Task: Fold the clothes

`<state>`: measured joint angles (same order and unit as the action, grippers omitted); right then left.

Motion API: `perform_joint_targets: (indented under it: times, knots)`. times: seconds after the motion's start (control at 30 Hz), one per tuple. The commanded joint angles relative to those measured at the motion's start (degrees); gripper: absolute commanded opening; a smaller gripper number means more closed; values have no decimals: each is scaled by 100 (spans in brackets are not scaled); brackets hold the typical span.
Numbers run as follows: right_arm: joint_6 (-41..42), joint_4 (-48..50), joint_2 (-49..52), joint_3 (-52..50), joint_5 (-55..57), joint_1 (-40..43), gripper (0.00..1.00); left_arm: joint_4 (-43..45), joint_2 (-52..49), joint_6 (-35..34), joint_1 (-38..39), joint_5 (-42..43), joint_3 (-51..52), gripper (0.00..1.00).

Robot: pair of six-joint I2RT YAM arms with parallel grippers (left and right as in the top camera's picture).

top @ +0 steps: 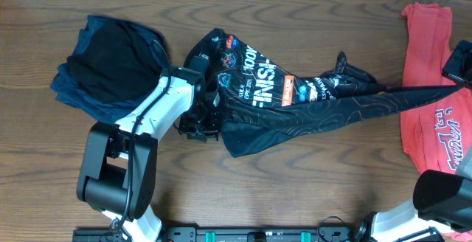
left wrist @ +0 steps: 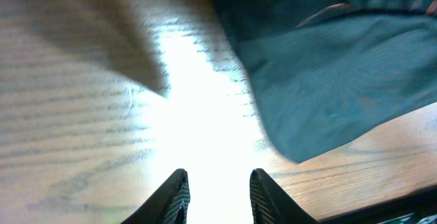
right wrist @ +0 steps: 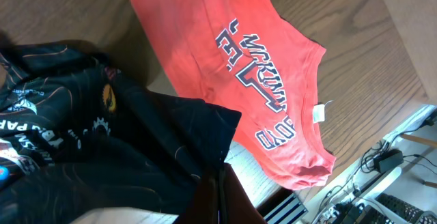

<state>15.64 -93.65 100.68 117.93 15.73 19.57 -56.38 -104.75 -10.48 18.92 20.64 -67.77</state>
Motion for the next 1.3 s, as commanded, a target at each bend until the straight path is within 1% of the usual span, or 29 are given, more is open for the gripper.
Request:
perform_joint_targets:
  times: [0.0, 0.13, 0.23, 0.27, 0.37, 0.53, 0.6, 0.7, 0.87, 0.97, 1.07, 1.13, 1.27]
  knots:
    - [-96, -7, -28, 7, 28, -15, 1, -48, -13, -323, -17, 151, 35, 33]
    - [-94, -2, -28, 7, 28, -13, 1, 111, -13, -367, 26, 789, 129, 34]
    - [-94, -2, -28, 7, 28, -13, 1, 409, -13, -415, 153, 1158, 306, 42]
    - [-94, -2, -28, 7, 28, -13, 1, 562, -13, -516, 219, 1180, 396, 44]
    - [-94, -2, -28, 7, 26, -15, 1, 1060, -15, -680, 435, 1178, 658, 45]
    - [-122, -2, -28, 7, -72, -13, 1, 1685, -15, -682, 758, 1169, 872, 47]
    - [-157, -2, -28, 7, -98, -13, 1, 1757, -15, -684, 850, 1056, 872, 46]
    - [-157, -2, -28, 7, -98, -13, 1, 1768, -15, -785, 951, 623, 872, 46]
    - [-157, 9, -28, 7, -98, -13, 1, 1746, -15, -785, 966, 258, 874, 46]
    - [-157, 24, -28, 7, -98, -13, 1, 1799, -15, -789, 966, 101, 872, 47]
    - [-157, 24, -28, 7, -98, -13, 1, 1954, -15, -918, 968, 2, 874, 51]
    - [-157, 24, -28, 7, -98, -13, 1, 2037, -17, -1075, 968, 4, 874, 51]
    - [-157, 20, -28, 7, -98, -13, 1, 2131, -37, -1093, 999, -133, 874, 51]
